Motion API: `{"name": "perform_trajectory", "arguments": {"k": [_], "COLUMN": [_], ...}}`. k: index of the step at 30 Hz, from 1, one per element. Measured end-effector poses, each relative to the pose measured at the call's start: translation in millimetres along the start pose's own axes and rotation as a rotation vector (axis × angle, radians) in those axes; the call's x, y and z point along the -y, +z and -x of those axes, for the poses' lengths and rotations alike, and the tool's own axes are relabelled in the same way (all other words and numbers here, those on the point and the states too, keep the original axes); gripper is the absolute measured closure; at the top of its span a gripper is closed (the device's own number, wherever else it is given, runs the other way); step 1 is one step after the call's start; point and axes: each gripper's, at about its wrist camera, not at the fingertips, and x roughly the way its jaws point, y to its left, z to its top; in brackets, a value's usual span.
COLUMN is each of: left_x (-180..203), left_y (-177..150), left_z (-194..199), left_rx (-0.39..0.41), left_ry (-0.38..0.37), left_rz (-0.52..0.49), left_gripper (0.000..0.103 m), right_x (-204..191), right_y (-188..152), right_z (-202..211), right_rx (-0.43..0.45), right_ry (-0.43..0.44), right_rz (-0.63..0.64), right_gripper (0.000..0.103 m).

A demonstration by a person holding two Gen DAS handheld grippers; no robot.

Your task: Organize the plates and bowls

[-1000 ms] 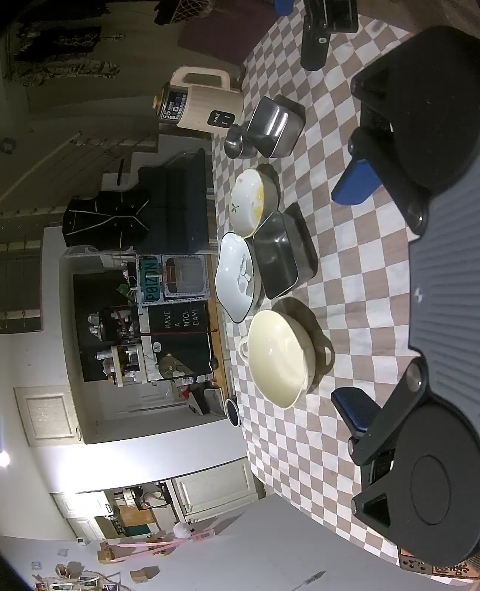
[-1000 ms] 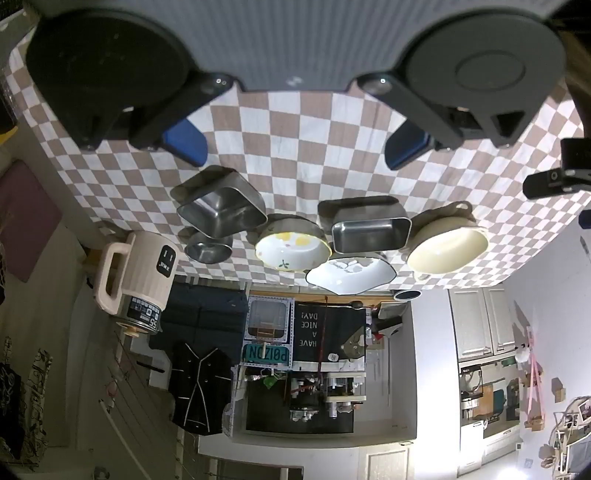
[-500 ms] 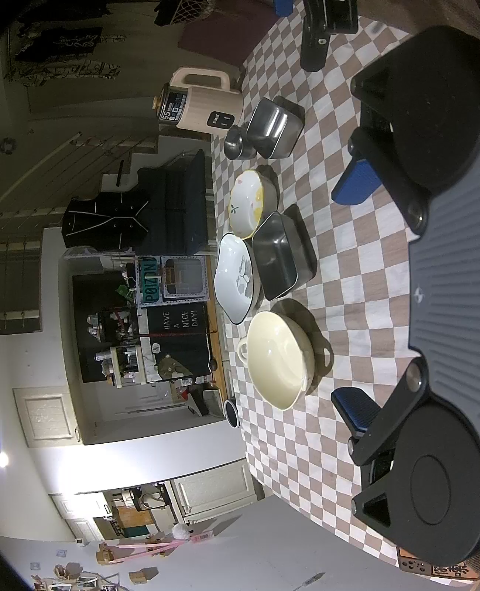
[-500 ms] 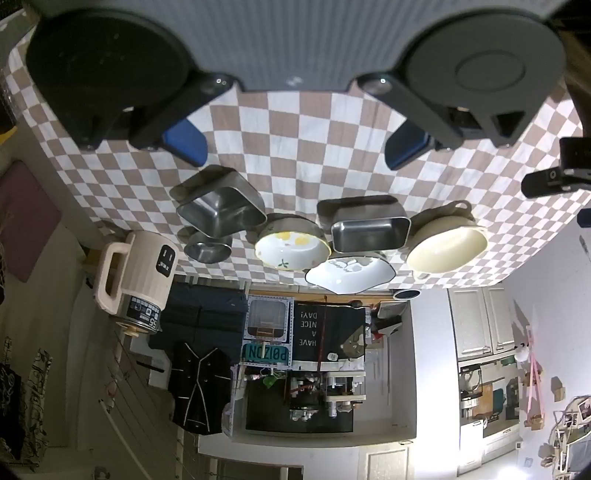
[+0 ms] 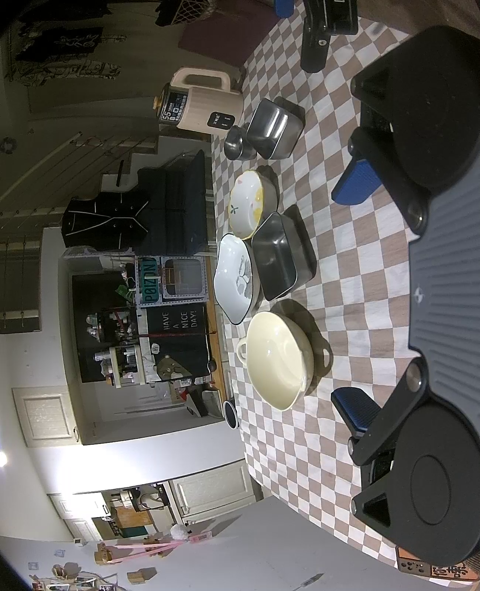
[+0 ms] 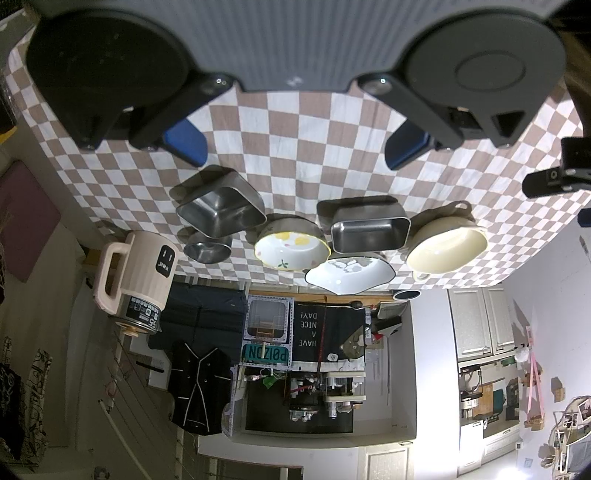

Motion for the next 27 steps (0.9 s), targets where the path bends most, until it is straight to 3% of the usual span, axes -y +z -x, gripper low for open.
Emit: {"name": "perform_trajectory", "arguments": {"k": [27], "left_x": [9.1], "left_y": [-1.3], "left_z": [3.9], "left_rx": [-0.009], "left_ry": [-0.006], "left_rz": [0.006], "left_gripper": [0.0], "right_x": [-0.8], "right_y": [1.0], "right_z": [-3.4], "right_rx": [-0.015], "right_ry": [0.002], "right_rz": [0.002], "right_gripper": [0.0]}}
